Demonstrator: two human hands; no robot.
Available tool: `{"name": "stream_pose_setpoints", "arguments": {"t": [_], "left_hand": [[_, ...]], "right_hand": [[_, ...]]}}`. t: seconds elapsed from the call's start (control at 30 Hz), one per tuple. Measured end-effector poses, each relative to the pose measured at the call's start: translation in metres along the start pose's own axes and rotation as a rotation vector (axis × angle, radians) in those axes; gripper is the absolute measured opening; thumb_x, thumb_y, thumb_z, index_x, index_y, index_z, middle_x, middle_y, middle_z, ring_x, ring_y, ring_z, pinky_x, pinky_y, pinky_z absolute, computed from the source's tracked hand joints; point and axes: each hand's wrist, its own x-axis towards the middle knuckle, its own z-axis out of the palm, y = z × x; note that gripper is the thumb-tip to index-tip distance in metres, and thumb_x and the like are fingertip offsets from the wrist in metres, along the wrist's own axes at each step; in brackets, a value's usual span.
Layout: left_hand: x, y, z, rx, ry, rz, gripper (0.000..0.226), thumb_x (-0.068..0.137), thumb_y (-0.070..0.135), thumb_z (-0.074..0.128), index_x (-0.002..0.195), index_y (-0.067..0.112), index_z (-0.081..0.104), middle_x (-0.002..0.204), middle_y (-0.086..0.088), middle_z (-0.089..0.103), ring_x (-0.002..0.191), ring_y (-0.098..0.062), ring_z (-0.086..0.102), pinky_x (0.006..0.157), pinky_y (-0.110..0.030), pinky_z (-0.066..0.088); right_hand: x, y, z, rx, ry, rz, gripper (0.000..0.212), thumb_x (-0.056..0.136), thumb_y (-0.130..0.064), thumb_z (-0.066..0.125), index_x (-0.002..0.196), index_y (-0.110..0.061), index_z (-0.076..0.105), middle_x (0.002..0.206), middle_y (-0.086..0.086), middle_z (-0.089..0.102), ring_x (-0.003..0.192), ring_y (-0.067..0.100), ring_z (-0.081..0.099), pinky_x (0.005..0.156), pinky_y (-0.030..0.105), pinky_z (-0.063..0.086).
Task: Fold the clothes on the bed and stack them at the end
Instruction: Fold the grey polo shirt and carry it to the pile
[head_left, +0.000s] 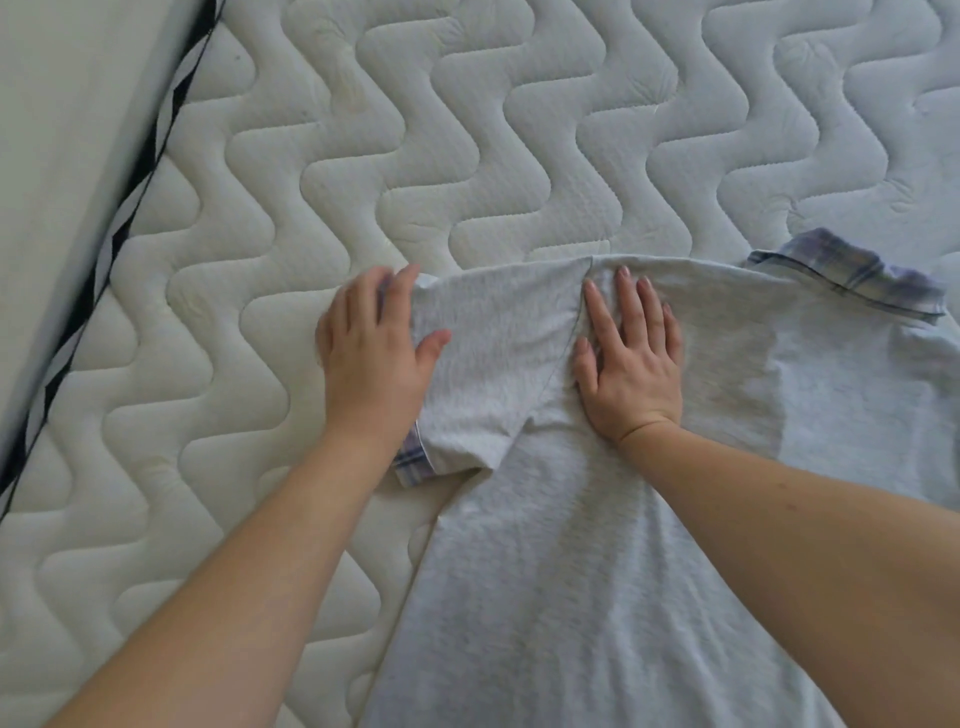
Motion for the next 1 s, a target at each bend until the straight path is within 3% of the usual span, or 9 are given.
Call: {"name": "stream_pose_setpoints", "arguments": {"t": [0.13,0.23,0.33,0.43,0.57,0.73,0.83,0.9,1.0], "left_hand": [[0.057,0.003,-0.001,0.166,-0.226,0.132,0.039,0.086,0.043,0.069,0.118,0.022,0.061,0.131,-0.002,0.050,0.126,-0.024,0.041,0.106,-0.036,0.022],[0.081,-0.003,-0.017,-0.043,-0.363,0.156,0.022,0.086,0.039,0.071,0.087,0.022,0.059,0.093,0.005,0.058,0.091,-0.018,0.056,0.075,-0.029,0.037],[0.092,-0.013,-0.032,-0.248,-0.457,-0.003,0.025,0.081,0.047,0.074,0.075,0.031,0.056,0.069,0.011,0.057,0.063,-0.003,0.051,0.056,-0.022,0.034],[0.090,-0.029,-0.030,-0.211,-0.406,-0.151,0.032,0.080,0.052,0.073,0.077,0.021,0.065,0.067,0.004,0.058,0.063,-0.009,0.052,0.055,-0.026,0.036],[0.071,-0.033,-0.016,-0.179,-0.356,-0.268,0.046,0.085,0.057,0.066,0.079,0.012,0.058,0.065,0.001,0.052,0.067,-0.021,0.050,0.054,-0.032,0.033],[0.050,-0.030,-0.024,-0.724,-0.400,-0.401,0.051,0.068,0.058,0.081,0.105,0.038,0.051,0.098,0.009,0.068,0.086,-0.006,0.067,0.074,-0.026,0.049],[0.042,-0.035,-0.028,-0.733,-0.399,-0.446,0.058,0.077,0.045,0.080,0.126,0.032,0.052,0.102,0.009,0.073,0.095,-0.006,0.069,0.087,-0.029,0.051],[0.035,-0.038,-0.032,-0.496,-0.187,-0.385,0.044,0.086,0.043,0.070,0.125,0.027,0.055,0.103,0.010,0.068,0.095,-0.005,0.062,0.087,-0.022,0.047],[0.006,-0.028,-0.039,-0.341,-0.026,-0.026,0.029,0.089,0.033,0.058,0.115,0.022,0.058,0.102,0.009,0.060,0.096,-0.005,0.054,0.083,-0.006,0.035]], "right_hand": [[0.000,0.000,0.000,-0.001,-0.001,0.001,0.061,0.097,-0.048,0.024,0.155,-0.039,0.007,0.165,-0.001,0.005,0.151,0.018,0.000,0.120,0.034,-0.008],[0.000,0.000,0.001,-0.004,-0.004,0.001,0.061,0.097,-0.049,0.024,0.155,-0.039,0.006,0.165,-0.001,0.005,0.151,0.019,0.000,0.120,0.035,-0.007],[0.001,0.001,0.000,-0.006,-0.006,-0.002,0.061,0.098,-0.048,0.024,0.155,-0.039,0.006,0.165,-0.001,0.005,0.151,0.019,0.000,0.121,0.036,-0.006],[0.000,0.000,0.000,-0.012,-0.006,-0.002,0.061,0.098,-0.048,0.025,0.155,-0.038,0.007,0.165,-0.002,0.005,0.151,0.019,0.000,0.121,0.036,-0.007],[0.000,0.000,0.001,-0.010,-0.002,-0.001,0.060,0.098,-0.048,0.025,0.155,-0.038,0.009,0.165,-0.002,0.005,0.151,0.019,0.001,0.120,0.034,-0.009],[0.000,0.000,0.002,-0.006,0.004,-0.002,0.060,0.098,-0.049,0.025,0.155,-0.038,0.010,0.165,-0.002,0.007,0.151,0.020,0.001,0.120,0.034,-0.008],[0.000,0.000,0.003,-0.003,0.013,0.002,0.060,0.098,-0.049,0.025,0.155,-0.038,0.011,0.165,-0.002,0.006,0.151,0.019,0.001,0.120,0.033,-0.009],[0.000,0.000,0.002,-0.001,0.012,0.003,0.061,0.097,-0.049,0.025,0.155,-0.038,0.010,0.165,-0.001,0.006,0.151,0.019,0.000,0.120,0.033,-0.009],[0.001,0.001,0.002,0.001,0.009,0.005,0.061,0.097,-0.049,0.025,0.155,-0.039,0.008,0.165,-0.001,0.005,0.151,0.019,0.000,0.120,0.034,-0.007]]}}
